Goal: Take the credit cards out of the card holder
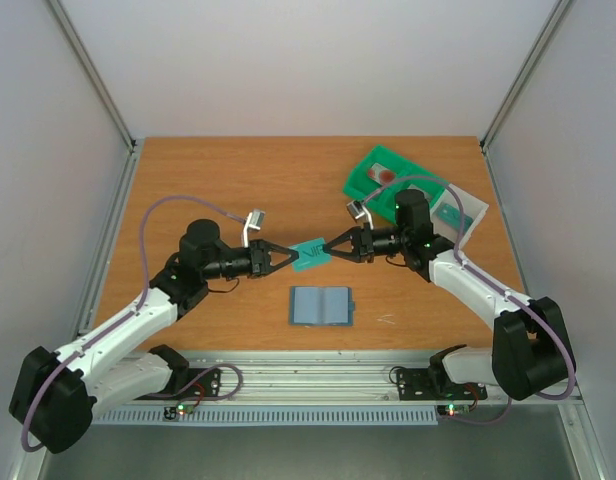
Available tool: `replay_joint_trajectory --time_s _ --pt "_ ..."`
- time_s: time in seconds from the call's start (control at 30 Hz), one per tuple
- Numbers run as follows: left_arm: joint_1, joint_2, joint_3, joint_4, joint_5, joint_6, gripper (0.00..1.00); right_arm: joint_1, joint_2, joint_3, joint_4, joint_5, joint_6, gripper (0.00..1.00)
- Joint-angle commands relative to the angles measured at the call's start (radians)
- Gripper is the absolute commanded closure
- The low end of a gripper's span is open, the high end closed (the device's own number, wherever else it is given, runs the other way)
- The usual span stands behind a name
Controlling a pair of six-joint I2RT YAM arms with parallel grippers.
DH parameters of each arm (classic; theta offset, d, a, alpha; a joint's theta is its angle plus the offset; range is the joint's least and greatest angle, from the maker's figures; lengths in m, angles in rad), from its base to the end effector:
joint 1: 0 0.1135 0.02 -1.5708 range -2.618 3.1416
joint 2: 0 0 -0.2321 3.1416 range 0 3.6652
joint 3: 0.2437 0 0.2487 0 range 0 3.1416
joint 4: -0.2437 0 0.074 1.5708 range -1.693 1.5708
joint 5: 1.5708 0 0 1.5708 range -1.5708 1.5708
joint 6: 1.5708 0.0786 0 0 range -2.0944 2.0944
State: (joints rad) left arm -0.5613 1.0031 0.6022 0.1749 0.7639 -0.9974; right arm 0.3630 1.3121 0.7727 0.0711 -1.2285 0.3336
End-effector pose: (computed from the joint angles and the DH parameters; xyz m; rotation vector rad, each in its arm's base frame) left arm 0.1982 -0.1888 0.2410 0.1940 2.1146 -1.7097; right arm 0.2430 0.1715 0.2201 -0.8564 1.8981 1.6674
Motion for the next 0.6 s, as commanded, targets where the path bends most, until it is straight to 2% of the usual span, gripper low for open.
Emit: replay_joint_trajectory --time_s 0.0,0.17,0.2,0.27,0.3,0.37,0.53,0.57 --pt "-0.001 0.017 -0.001 0.116 0.036 -0.025 0.99 0.002 0.002 -0.014 0.070 -0.036 0.027 0.99" --pt "-0.001 0.016 -0.011 0.117 0.030 -0.033 1.00 0.002 -0.006 -0.027 0.082 -0.029 0.028 0.99" --pt "-0.002 0.014 -0.010 0.105 0.025 -0.032 0.97 0.001 -0.009 -0.028 0.082 -0.025 0.028 0.99" --pt "-0.002 0.005 -0.002 0.043 -0.007 -0.015 0.80 -0.003 -0.016 -0.033 0.082 -0.008 0.032 0.99" --pt "-0.002 0.001 0.004 0.017 -0.021 -0.007 0.64 -0.007 -0.020 -0.034 0.082 0.000 0.035 0.99" --pt "-0.002 -0.014 0.017 -0.039 -0.052 0.023 0.44 -0.013 -0.022 -0.034 0.083 0.010 0.040 0.99" --pt "-0.002 -0.037 0.068 -0.239 -0.143 0.097 0.18 -0.053 -0.042 -0.051 0.042 0.069 0.036 0.99" --pt "-0.002 -0.036 0.078 -0.271 -0.157 0.119 0.08 -0.067 -0.050 -0.059 0.026 0.088 0.033 0.99"
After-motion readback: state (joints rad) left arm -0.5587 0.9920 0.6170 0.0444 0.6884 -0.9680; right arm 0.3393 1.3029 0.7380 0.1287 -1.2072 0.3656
